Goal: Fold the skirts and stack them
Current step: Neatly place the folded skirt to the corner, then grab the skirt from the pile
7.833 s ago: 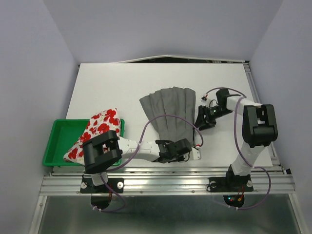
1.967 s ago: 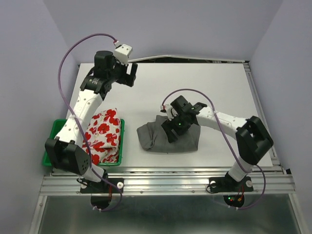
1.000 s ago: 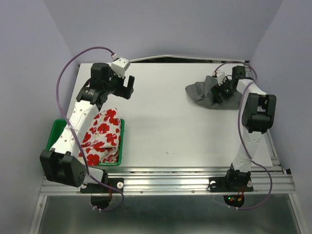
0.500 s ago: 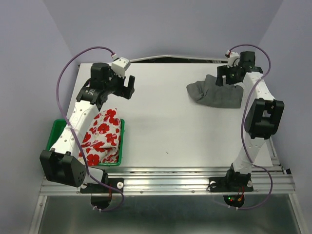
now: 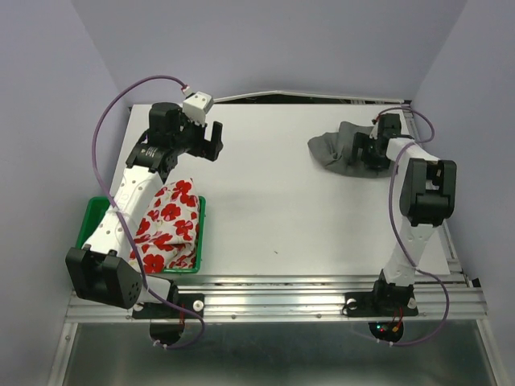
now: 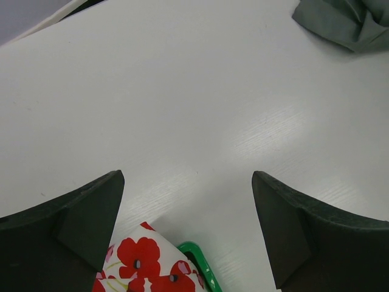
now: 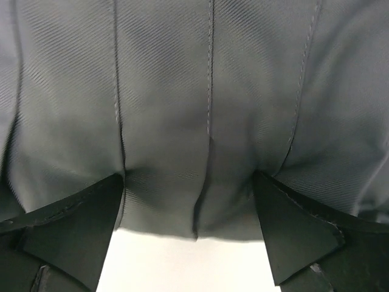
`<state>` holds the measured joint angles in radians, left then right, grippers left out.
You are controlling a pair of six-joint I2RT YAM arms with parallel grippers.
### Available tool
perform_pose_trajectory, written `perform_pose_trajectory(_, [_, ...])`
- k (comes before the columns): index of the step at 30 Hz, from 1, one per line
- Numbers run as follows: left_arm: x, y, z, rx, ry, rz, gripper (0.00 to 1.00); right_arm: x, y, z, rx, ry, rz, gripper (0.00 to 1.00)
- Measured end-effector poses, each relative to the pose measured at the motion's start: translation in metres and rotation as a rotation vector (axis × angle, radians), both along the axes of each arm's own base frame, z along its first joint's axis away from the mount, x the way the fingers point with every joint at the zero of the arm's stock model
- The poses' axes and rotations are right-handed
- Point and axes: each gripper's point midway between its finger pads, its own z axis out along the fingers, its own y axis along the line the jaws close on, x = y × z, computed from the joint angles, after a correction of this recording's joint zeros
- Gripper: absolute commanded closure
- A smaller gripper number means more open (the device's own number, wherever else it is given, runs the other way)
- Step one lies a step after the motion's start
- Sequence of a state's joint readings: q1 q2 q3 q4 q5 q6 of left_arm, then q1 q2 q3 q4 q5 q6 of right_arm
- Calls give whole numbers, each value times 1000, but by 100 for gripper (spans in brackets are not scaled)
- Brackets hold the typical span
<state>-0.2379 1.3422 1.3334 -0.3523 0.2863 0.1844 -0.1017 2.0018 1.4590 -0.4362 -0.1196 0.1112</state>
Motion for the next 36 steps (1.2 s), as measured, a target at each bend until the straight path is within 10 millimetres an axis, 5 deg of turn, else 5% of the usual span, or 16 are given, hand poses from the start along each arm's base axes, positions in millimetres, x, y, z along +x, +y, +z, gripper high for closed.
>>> perform_pose_trajectory(2, [0,0,0,-3,0,4,1,11,-7,-12,-41,-2,-26,7])
perform_pose_trajectory(12, [-9,9,-15,25,24,33,1,89,-35,-9,-156,-170,-28,0])
perform_pose_trajectory(17, [-11,16,-16,51,20,49,1,102,-42,-4,-193,-200,17,0])
perform_pose_trajectory(24, [-21,35,-29,110,86,59,2,94,-35,10,-187,-197,110,0])
perform_pose_trajectory(26, [-24,52,-34,141,113,74,3,85,-29,33,-179,-202,149,0])
perform_pose_trajectory(30, [-37,93,-50,221,195,117,2,63,-14,111,-168,-291,237,0])
perform_pose_trajectory(33, [-60,119,-81,319,293,115,2,35,5,186,-165,-408,319,0])
perform_pose_trajectory(36, [-94,127,-122,395,405,65,1,3,23,231,-159,-493,389,0])
